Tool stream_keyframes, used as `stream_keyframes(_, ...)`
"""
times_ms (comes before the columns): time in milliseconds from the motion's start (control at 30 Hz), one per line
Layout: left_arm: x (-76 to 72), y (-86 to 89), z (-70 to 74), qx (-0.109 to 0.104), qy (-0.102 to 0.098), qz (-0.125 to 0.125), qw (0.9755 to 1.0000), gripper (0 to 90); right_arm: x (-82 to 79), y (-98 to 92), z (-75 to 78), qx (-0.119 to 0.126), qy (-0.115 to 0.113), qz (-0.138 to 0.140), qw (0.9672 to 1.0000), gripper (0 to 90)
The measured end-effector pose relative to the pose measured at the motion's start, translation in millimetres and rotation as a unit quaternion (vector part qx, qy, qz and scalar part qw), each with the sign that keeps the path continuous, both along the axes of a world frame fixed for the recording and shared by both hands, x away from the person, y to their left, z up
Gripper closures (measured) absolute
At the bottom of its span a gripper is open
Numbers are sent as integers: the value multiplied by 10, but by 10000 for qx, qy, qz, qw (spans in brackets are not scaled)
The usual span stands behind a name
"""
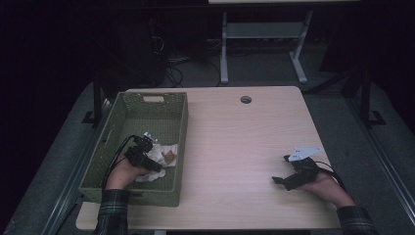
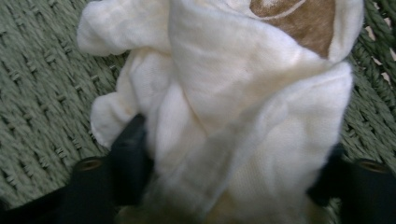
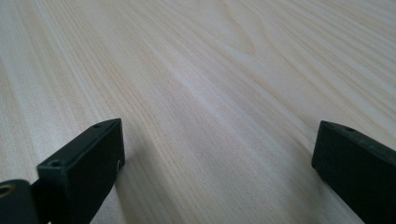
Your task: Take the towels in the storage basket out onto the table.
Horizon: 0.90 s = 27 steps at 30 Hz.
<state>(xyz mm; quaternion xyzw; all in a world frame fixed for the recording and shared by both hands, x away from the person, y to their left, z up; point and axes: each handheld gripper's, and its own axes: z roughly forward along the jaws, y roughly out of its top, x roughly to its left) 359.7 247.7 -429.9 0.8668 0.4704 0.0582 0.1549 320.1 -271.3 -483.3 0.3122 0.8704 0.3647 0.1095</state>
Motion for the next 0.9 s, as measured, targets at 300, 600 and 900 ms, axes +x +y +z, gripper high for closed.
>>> stream_keyframes(300, -26, 67, 155, -505, -176, -54, 9986, 694, 1, 0, 0, 0, -1, 1, 10000, 20)
stream_keyframes(600, -69, 184, 355, -1100, -920, 120, 9896, 721, 4, 1, -1, 4, -12, 11, 10000, 20)
stream_keyframes(900, -137, 291, 596, -1846, -1622, 150, 9692, 720, 5, 1, -1, 2, -16, 16, 10000, 20)
